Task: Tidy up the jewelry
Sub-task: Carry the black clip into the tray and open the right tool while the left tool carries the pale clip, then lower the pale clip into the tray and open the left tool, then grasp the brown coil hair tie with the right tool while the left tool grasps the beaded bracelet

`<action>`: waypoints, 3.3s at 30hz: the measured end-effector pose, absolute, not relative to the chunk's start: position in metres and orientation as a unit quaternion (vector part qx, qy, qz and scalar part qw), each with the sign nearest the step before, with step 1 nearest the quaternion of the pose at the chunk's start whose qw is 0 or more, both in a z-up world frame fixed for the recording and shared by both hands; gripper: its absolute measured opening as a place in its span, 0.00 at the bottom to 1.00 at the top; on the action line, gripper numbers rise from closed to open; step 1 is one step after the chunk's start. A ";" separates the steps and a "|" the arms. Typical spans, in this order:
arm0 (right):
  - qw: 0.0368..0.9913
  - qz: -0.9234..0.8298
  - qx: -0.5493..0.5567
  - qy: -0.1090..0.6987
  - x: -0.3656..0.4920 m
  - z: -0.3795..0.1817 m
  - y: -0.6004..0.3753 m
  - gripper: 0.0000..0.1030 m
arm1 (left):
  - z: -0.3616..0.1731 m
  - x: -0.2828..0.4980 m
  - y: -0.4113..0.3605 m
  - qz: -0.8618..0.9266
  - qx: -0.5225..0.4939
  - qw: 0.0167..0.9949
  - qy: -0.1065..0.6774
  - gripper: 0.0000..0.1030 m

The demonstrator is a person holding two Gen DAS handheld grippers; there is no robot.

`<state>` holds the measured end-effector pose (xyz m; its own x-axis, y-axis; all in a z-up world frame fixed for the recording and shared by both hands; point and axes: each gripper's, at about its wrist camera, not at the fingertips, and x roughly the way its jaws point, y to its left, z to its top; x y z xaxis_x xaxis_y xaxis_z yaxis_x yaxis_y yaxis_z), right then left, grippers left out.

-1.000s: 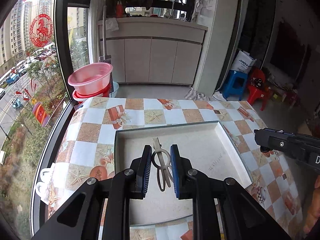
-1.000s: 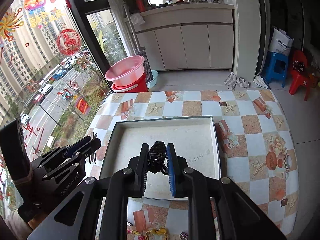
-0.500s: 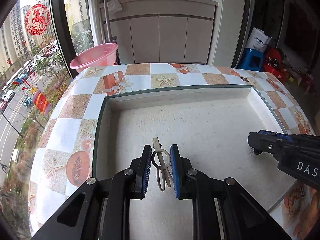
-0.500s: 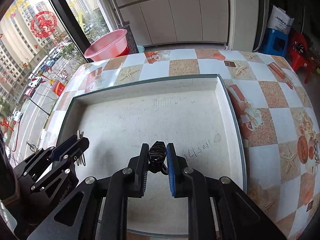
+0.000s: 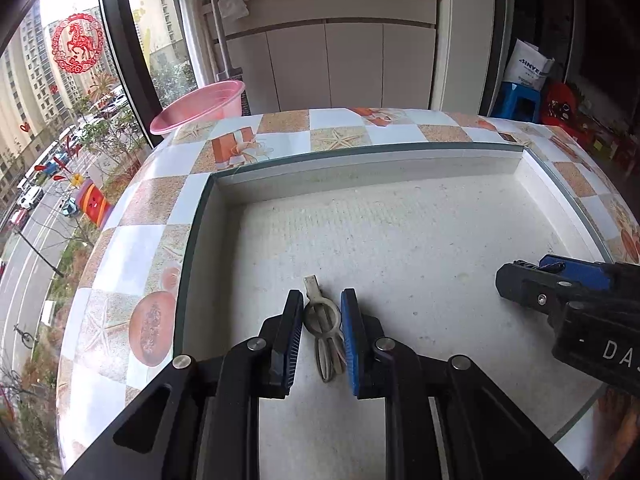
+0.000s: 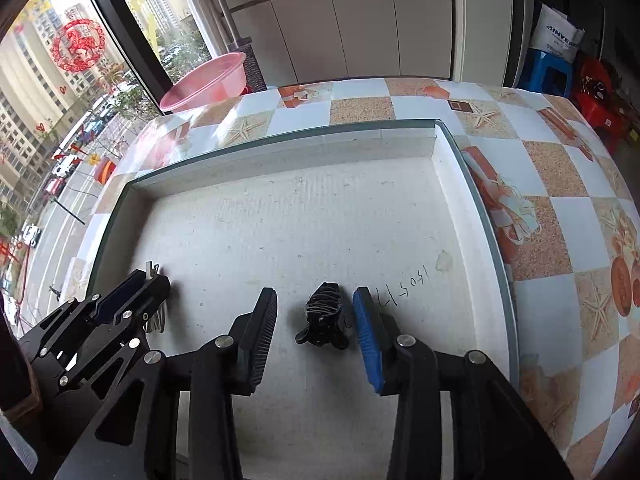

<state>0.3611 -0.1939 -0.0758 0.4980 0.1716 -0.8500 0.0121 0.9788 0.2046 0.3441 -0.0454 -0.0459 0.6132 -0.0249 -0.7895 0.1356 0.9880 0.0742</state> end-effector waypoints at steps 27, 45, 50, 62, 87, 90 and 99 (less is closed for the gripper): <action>0.879 0.070 0.196 0.428 0.298 -0.005 -0.230 0.90 | 0.039 0.279 -0.018 -0.060 0.029 0.933 0.354 1.00; 0.906 0.061 0.181 0.377 0.201 0.036 -0.241 1.00 | 0.036 0.195 0.008 -0.085 0.017 0.927 0.364 1.00; 0.901 0.055 0.176 0.393 0.174 0.031 -0.244 1.00 | 0.016 0.181 0.014 -0.085 0.045 0.922 0.376 1.00; 0.870 0.037 0.156 0.466 0.117 -0.028 -0.237 1.00 | -0.029 0.161 0.021 -0.101 0.120 0.902 0.402 1.00; 0.847 -0.011 0.047 0.530 0.096 -0.091 -0.204 0.89 | -0.054 0.141 -0.025 -0.154 0.152 0.870 0.443 1.00; 0.848 -0.010 0.026 0.529 0.098 -0.091 -0.196 0.81 | -0.054 0.140 -0.028 -0.161 0.154 0.869 0.442 1.00; 0.854 0.002 -0.007 0.520 0.094 -0.089 -0.178 0.51 | -0.051 0.131 -0.035 -0.202 0.141 0.859 0.449 0.72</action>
<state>0.0943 -0.1776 -0.0891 0.4602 -0.0037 -0.8878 -0.0115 0.9999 -0.0102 0.1315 -0.0348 -0.0507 0.5155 -0.2209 -0.8279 0.4732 0.8789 0.0601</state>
